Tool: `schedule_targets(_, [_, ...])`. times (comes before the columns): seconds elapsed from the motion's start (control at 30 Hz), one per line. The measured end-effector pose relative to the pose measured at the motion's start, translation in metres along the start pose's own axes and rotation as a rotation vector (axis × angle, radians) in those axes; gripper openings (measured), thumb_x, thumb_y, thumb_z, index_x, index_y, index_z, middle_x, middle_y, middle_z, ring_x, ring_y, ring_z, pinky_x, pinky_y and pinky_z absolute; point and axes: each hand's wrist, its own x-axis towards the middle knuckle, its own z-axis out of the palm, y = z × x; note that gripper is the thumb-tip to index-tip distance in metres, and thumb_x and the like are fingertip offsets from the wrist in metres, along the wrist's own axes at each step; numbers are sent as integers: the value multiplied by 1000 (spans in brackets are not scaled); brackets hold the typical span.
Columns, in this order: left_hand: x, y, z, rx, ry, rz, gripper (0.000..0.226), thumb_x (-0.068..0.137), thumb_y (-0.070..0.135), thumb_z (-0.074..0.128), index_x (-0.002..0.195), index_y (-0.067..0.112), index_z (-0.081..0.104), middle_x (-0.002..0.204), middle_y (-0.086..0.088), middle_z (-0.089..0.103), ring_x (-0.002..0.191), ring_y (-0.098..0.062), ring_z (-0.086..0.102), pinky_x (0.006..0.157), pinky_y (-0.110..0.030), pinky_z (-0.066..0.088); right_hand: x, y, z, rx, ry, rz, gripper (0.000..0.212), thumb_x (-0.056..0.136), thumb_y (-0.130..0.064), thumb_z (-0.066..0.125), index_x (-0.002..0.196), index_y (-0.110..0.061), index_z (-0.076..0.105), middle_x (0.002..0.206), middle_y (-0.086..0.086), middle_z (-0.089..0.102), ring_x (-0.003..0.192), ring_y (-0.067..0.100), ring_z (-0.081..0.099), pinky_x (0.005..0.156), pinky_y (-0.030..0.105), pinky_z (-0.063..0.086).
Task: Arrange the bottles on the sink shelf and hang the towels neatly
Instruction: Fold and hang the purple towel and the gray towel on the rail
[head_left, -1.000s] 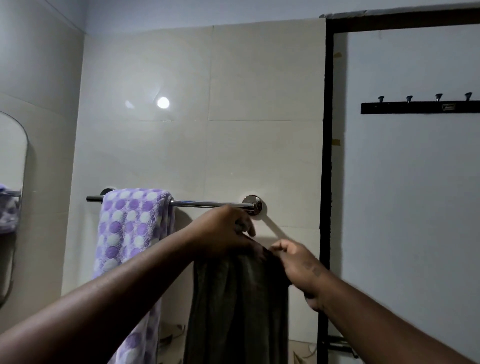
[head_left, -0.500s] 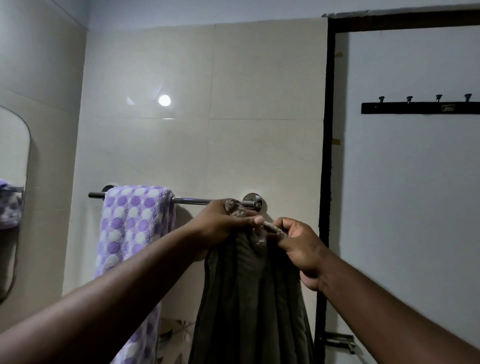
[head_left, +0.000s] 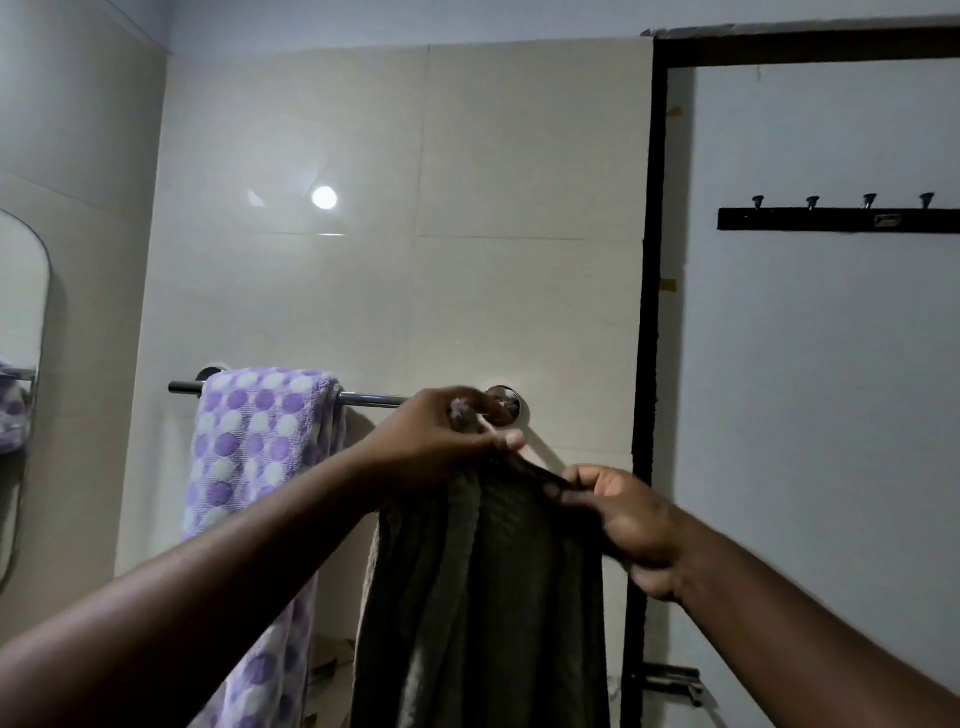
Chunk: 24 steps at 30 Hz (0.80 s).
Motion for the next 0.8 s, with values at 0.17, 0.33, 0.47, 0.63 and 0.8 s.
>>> schedule_targets(0.17, [4, -8, 22, -167, -137, 25, 14, 88, 24, 81, 96, 13, 80, 89, 0, 79, 82, -11, 69, 78, -30, 55, 9, -18, 15, 61, 22, -206, 17, 86, -14, 74, 100, -11, 66, 92, 7, 74, 79, 12, 70, 70, 24, 54])
schedule_targets(0.33, [9, -8, 9, -228, 272, -32, 42, 80, 55, 78, 72, 14, 70, 62, 7, 62, 59, -9, 58, 61, -29, 47, -1, 9, 11, -255, 25, -10, 20, 92, -16, 72, 110, -12, 68, 102, 14, 78, 79, 19, 72, 66, 31, 58])
schedule_targets(0.47, [2, -10, 9, -251, 3, -32, 57, 69, 40, 94, 95, -5, 70, 82, -9, 72, 79, -17, 68, 73, -32, 56, 6, 0, 19, -40, 218, -143, 9, 96, -17, 66, 88, -18, 68, 81, 6, 72, 68, 13, 65, 57, 23, 50])
schedule_targets(0.63, [3, -7, 33, -371, -12, 19, 28, 74, 8, 81, 98, -2, 70, 92, -22, 76, 85, -26, 71, 81, -40, 59, 18, -19, 41, 41, 179, -207, 9, 96, -9, 64, 94, -17, 66, 94, 14, 74, 82, 22, 70, 72, 36, 58])
schedule_targets(0.8, [10, -16, 18, -137, 340, -36, 13, 66, 22, 73, 76, 18, 65, 65, 4, 65, 66, -16, 61, 69, -37, 51, 4, 5, 30, -294, -18, 31, 37, 85, -6, 74, 118, -13, 58, 113, 19, 72, 84, 24, 70, 69, 38, 57])
